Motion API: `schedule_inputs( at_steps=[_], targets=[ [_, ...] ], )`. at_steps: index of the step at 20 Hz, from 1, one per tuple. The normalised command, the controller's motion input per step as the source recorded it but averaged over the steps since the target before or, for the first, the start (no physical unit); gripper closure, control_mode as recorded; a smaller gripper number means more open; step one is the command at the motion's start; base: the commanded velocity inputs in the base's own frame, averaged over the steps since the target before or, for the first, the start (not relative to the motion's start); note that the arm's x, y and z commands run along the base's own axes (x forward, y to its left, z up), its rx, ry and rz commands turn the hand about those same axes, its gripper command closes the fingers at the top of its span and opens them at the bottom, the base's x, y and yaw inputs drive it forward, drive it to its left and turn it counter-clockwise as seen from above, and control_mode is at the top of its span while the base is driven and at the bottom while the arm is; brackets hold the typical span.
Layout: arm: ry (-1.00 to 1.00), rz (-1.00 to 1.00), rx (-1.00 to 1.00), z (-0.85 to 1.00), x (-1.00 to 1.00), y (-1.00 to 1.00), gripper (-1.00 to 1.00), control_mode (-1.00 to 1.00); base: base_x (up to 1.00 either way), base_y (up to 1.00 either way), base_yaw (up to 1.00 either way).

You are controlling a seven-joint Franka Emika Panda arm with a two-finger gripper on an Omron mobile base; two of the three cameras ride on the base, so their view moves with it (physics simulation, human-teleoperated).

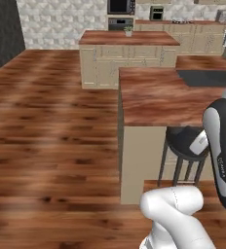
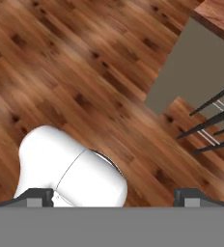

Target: There is a bowl on the dining counter. Grab a lemon wedge from the fridge and place it in the bowl. Then get the liquor bottle and glass cup from the cabinet and place them next to the bowl.

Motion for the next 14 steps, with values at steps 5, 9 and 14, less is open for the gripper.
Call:
schedule_inputs(
  at_steps=[5, 9, 14],
  targets=[
    [0.0, 0.0, 0.0, 0.0, 0.0, 0.0, -1.0, 1.0, 0.46, 1.0, -0.13],
    [0.0, 0.0, 0.0, 0.0, 0.0, 0.0, -1.0, 1.0, 0.56, 1.0, -0.18],
    [0.0, 0.0, 0.0, 0.0, 0.0, 0.0, -1.0, 1.0, 0.78, 1.0, -0.29]
  ],
)
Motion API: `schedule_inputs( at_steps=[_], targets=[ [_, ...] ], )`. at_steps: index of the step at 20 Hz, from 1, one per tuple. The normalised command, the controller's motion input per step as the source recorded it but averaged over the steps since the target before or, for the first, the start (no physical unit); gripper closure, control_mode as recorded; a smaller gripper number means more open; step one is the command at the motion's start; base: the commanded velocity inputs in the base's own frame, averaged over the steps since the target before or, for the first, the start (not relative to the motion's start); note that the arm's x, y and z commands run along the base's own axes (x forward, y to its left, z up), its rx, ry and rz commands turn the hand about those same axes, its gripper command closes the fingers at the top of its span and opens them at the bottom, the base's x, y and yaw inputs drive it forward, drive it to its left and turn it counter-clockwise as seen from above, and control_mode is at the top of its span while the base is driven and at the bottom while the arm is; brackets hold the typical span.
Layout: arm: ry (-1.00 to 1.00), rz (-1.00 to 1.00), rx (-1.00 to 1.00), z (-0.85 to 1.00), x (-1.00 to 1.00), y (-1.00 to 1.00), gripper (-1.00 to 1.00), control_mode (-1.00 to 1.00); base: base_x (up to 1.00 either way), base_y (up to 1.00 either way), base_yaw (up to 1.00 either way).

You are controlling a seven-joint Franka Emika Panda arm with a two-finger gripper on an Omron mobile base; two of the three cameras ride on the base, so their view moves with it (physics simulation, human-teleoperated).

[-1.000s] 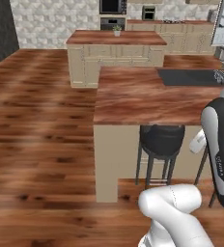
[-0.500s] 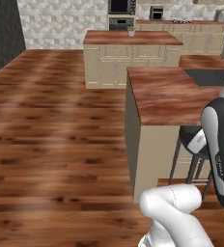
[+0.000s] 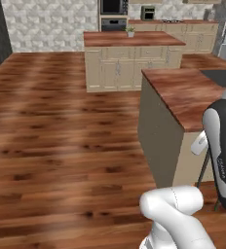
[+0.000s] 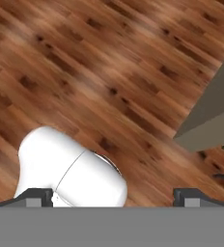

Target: There is a bowl on the dining counter. Grab a lemon wedge from the fridge and place it in the bowl. Then get the liquor bottle and glass cup from the cabinet and place them next to the bowl.

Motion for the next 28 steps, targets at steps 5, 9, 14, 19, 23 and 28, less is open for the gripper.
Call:
schedule_inputs(
  at_steps=[5, 9, 14, 19, 23, 28],
  targets=[
    [0.0, 0.0, 0.0, 0.0, 0.0, 0.0, -1.0, 1.0, 0.81, 0.97, -0.44],
    [0.0, 0.0, 0.0, 0.0, 0.0, 0.0, -1.0, 1.0, 0.86, 0.81, -0.47],
    [0.0, 0.0, 0.0, 0.0, 0.0, 0.0, -1.0, 1.0, 0.85, 0.75, -0.5],
    [0.0, 0.0, 0.0, 0.0, 0.0, 0.0, -1.0, 1.0, 0.87, 0.67, -0.52],
    [0.0, 0.0, 0.0, 0.0, 0.0, 0.0, -1.0, 1.0, 0.82, 0.87, -0.55],
    [0.0, 0.0, 0.0, 0.0, 0.0, 0.0, -1.0, 1.0, 0.8, 1.0, -0.56]
  ],
)
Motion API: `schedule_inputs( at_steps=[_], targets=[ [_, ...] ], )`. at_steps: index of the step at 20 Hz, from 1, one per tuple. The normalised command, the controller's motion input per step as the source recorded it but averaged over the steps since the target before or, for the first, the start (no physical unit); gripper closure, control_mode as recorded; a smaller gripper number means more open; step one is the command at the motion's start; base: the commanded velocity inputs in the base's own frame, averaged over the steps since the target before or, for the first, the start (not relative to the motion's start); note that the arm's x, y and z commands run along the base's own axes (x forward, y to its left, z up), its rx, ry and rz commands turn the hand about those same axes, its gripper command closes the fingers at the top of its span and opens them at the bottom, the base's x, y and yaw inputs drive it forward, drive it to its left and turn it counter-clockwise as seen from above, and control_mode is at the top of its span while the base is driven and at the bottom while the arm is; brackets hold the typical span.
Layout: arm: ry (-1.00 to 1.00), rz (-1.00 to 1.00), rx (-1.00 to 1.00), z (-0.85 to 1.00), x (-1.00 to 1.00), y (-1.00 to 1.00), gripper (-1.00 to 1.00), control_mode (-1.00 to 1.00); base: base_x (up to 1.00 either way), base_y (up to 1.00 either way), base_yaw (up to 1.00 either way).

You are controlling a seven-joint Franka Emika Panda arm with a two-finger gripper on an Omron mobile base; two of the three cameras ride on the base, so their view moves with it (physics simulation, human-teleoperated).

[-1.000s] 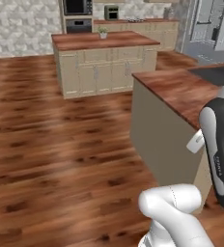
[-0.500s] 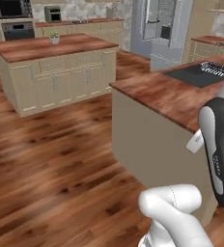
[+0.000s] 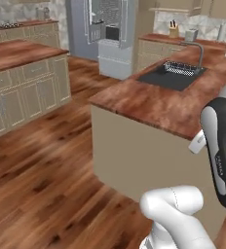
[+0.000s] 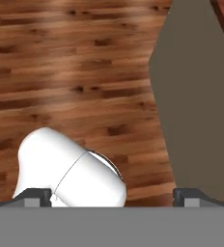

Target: There is a bowl on the dining counter. Grab a lemon wedge from the fridge and place it in the bowl. Then get the liquor bottle and glass cup from the cabinet and place them next to the bowl.

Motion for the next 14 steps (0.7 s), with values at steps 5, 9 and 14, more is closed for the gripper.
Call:
schedule_inputs(
  at_steps=[5, 9, 14],
  targets=[
    [0.0, 0.0, 0.0, 0.0, 0.0, 0.0, -1.0, 1.0, 0.67, 1.0, -0.48],
    [0.0, 0.0, 0.0, 0.0, 0.0, 0.0, -1.0, 1.0, 0.65, 1.0, -0.42],
    [0.0, 0.0, 0.0, 0.0, 0.0, 0.0, -1.0, 1.0, 0.65, 1.0, -0.41]
  ],
)
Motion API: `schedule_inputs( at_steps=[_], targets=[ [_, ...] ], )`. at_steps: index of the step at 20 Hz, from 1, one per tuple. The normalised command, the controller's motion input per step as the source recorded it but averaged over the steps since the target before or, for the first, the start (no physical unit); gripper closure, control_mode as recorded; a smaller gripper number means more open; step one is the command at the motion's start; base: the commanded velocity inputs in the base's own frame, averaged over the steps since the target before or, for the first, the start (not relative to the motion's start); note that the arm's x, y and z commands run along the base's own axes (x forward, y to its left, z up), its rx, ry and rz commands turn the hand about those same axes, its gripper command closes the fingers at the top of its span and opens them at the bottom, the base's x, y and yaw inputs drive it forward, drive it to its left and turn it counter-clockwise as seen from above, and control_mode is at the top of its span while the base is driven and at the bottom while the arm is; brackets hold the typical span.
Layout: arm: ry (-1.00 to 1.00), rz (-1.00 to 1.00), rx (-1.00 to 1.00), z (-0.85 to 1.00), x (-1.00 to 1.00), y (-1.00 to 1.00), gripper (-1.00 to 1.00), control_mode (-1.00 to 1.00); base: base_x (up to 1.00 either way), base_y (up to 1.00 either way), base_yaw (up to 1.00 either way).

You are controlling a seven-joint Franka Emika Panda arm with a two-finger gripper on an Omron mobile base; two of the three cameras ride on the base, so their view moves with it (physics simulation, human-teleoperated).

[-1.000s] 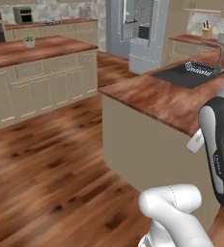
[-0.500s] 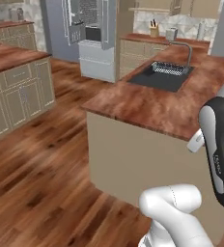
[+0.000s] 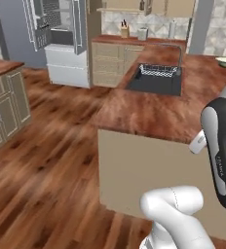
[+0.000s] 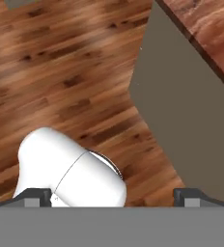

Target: There is a bowl on the dining counter. Grab a lemon wedge from the fridge and place it in the bowl. Then get the liquor bottle and glass cup from the cabinet and place them next to the bowl.

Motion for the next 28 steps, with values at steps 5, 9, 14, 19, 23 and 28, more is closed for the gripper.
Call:
schedule_inputs(
  at_steps=[5, 9, 14, 19, 23, 28],
  targets=[
    [0.0, 0.0, 0.0, 0.0, 0.0, 0.0, -1.0, 1.0, 0.66, 1.0, -0.41],
    [0.0, 0.0, 0.0, 0.0, 0.0, 0.0, -1.0, 1.0, 0.68, 1.0, -0.42],
    [0.0, 0.0, 0.0, 0.0, 0.0, 0.0, -1.0, 1.0, 0.67, 1.0, -0.41],
    [0.0, 0.0, 0.0, 0.0, 0.0, 0.0, -1.0, 1.0, 0.65, 1.0, -0.38],
    [0.0, 0.0, 0.0, 0.0, 0.0, 0.0, -1.0, 1.0, 0.66, 1.0, -0.35],
    [0.0, 0.0, 0.0, 0.0, 0.0, 0.0, -1.0, 1.0, 0.88, 1.0, -0.33]
  ],
)
